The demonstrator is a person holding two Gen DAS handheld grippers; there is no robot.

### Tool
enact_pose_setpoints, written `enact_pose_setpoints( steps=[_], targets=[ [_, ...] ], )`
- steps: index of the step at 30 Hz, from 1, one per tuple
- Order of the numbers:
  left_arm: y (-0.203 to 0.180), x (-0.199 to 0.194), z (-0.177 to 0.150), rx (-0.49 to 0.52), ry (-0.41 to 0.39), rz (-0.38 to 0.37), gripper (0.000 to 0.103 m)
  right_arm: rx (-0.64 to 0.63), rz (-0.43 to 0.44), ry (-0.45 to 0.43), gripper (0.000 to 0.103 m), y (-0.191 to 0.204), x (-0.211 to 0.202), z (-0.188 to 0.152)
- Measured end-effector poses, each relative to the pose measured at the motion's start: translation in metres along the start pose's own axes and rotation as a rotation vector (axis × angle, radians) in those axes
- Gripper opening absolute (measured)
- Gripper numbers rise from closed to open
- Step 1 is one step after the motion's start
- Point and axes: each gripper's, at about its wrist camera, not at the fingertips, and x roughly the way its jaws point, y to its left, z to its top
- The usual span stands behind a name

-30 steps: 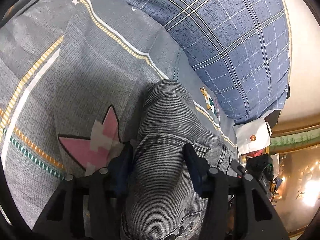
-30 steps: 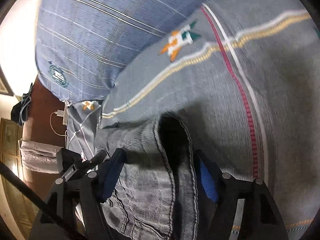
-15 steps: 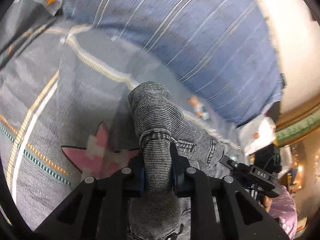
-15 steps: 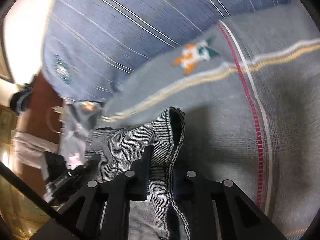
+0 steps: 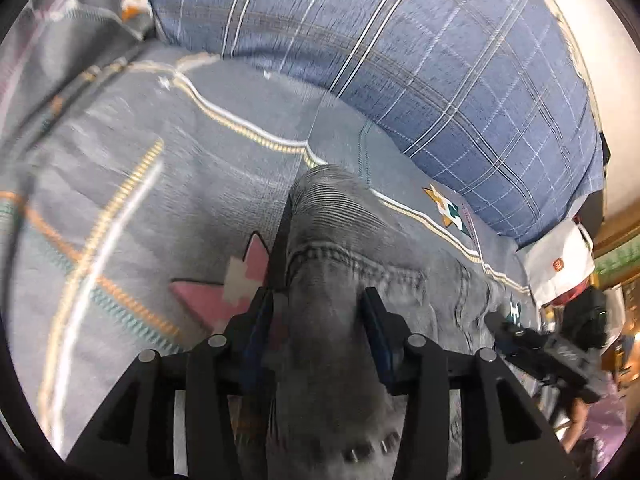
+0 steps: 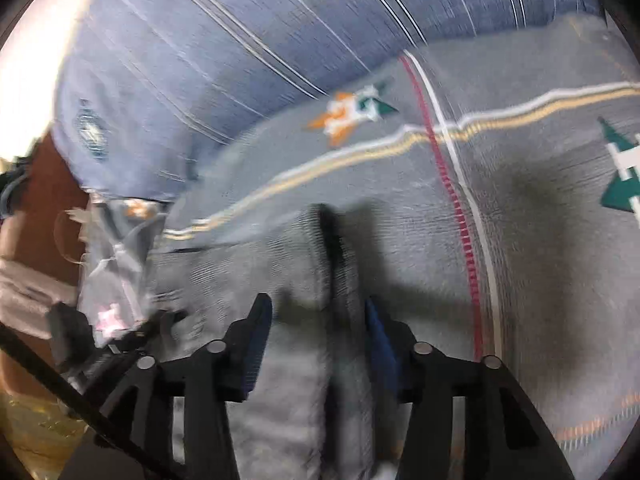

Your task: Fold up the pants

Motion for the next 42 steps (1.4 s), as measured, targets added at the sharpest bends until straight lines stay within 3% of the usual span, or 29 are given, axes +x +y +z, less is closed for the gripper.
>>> enact_pose_setpoints(
  steps=[1, 2, 3, 5, 6, 7, 9, 12, 13, 16, 20, 23, 25, 26, 28, 31, 38, 42],
  targets=[
    [-0.006, -0.011, -0.004, 0.025, -0.010, 0.010, 0.046, -0.008, 0.049, -0.027, 0.073, 0.004, -0.015, -0.005],
    [-0.011, -0.021, -0.009, 0.049, -0.018, 0.024, 0.050, -0.014, 0.078, -0.055, 0.078, 0.007, -0.028, -0.013],
    [-0.013, -0.031, -0.018, 0.067, -0.026, 0.028, 0.058, -0.020, 0.086, -0.069, 0.080, 0.008, -0.035, -0.021],
    [-0.010, -0.037, -0.039, 0.064, -0.016, 0.003, 0.061, -0.026, 0.060, -0.053, 0.080, 0.004, -0.036, -0.044],
    [-0.008, -0.033, -0.047, 0.061, -0.001, 0.000, 0.061, -0.026, 0.045, -0.039, 0.077, -0.001, -0.031, -0.055],
    [-0.003, -0.026, -0.059, 0.058, 0.024, 0.006, 0.061, -0.026, 0.021, -0.006, 0.063, -0.007, -0.021, -0.065],
    [0.002, -0.014, -0.067, 0.044, 0.067, -0.018, 0.057, 0.004, -0.027, 0.050, 0.050, -0.015, -0.004, -0.070],
    [-0.003, -0.009, -0.066, 0.055, 0.070, -0.019, 0.046, -0.020, -0.036, 0.026, 0.033, -0.011, -0.009, -0.064],
    [-0.007, -0.010, -0.067, 0.085, 0.054, -0.001, 0.045, -0.041, -0.051, 0.022, 0.032, -0.008, -0.011, -0.065],
    [-0.008, -0.004, -0.069, 0.122, 0.057, 0.033, 0.045, -0.043, -0.085, 0.059, 0.033, -0.011, 0.002, -0.068],
    [-0.014, -0.005, -0.072, 0.159, 0.029, 0.078, 0.052, -0.071, -0.108, 0.037, 0.034, -0.006, 0.000, -0.069],
    [-0.025, -0.018, -0.079, 0.226, -0.027, 0.160, 0.055, -0.094, -0.131, -0.026, 0.039, 0.003, -0.016, -0.074],
    [-0.032, -0.033, -0.086, 0.270, -0.087, 0.205, 0.063, -0.112, -0.110, -0.078, 0.056, 0.010, -0.031, -0.083],
    [-0.033, -0.040, -0.092, 0.284, -0.116, 0.220, 0.070, -0.127, -0.087, -0.099, 0.059, 0.014, -0.037, -0.093],
    [-0.032, -0.044, -0.102, 0.321, -0.182, 0.247, 0.071, -0.137, -0.102, -0.078, 0.059, 0.015, -0.033, -0.104],
    [-0.031, -0.034, -0.108, 0.351, -0.158, 0.297, 0.071, -0.136, -0.231, 0.019, 0.058, 0.005, -0.008, -0.113],
    [-0.026, -0.039, -0.109, 0.326, -0.152, 0.275, 0.071, -0.107, -0.212, 0.013, 0.057, -0.005, -0.014, -0.110],
    [-0.024, -0.059, -0.116, 0.299, -0.197, 0.233, 0.071, -0.135, -0.149, -0.092, 0.055, 0.006, -0.039, -0.108]
  ],
)
